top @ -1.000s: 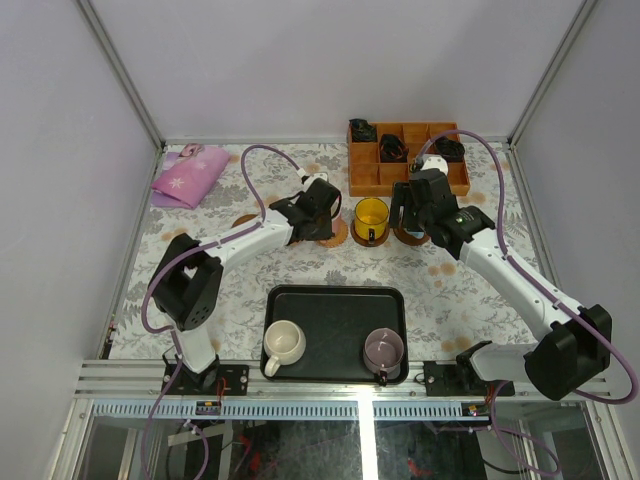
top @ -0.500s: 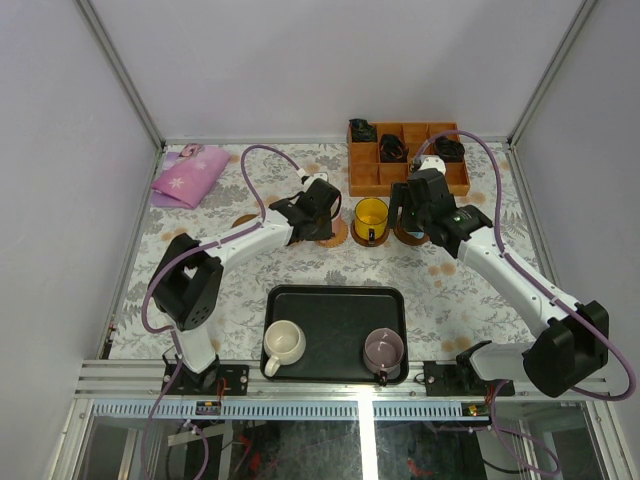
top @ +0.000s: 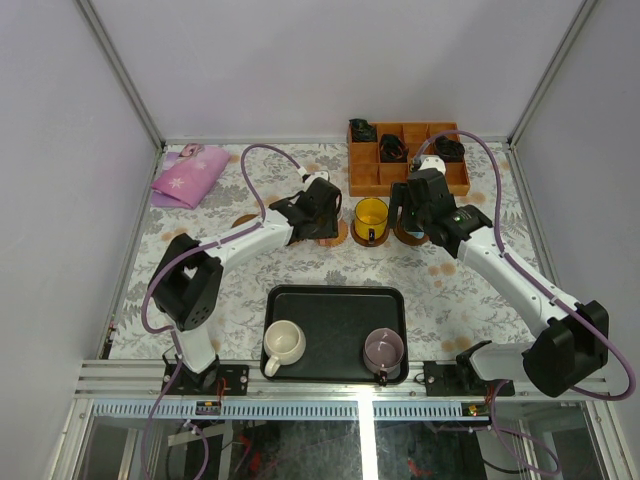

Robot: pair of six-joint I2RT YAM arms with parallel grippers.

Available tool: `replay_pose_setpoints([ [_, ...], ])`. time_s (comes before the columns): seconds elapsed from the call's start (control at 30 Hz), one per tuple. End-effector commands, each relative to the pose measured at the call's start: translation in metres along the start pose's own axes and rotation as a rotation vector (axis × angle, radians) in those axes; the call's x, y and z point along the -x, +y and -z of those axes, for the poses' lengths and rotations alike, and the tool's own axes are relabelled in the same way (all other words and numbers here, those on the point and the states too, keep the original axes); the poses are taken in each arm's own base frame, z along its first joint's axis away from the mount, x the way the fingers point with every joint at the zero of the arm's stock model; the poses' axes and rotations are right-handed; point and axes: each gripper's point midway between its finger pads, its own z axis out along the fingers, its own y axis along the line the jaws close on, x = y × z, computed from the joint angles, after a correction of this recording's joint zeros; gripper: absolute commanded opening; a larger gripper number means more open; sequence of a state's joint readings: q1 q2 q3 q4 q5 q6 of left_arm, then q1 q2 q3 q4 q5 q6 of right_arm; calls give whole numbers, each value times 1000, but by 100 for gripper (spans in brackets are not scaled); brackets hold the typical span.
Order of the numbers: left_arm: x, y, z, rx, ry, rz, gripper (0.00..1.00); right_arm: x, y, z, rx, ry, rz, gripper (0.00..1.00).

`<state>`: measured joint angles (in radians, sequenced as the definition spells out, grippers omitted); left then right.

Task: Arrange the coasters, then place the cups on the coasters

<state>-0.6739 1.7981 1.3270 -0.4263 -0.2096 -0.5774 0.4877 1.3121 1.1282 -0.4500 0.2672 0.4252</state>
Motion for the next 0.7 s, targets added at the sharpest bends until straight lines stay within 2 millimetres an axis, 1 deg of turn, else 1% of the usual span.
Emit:
replay_pose_setpoints([
  [0.0,17,-17,2,-49,-52,-3,45,14,5,-1,21,-41,-15,77],
  [0.13,16,-17,3,-51,-51,-3,47,13,4,0,21,-42,-20,77],
  [0.67,9,-28,9,-78,-38,-11,47,9,5,1,32,-36,-30,77],
])
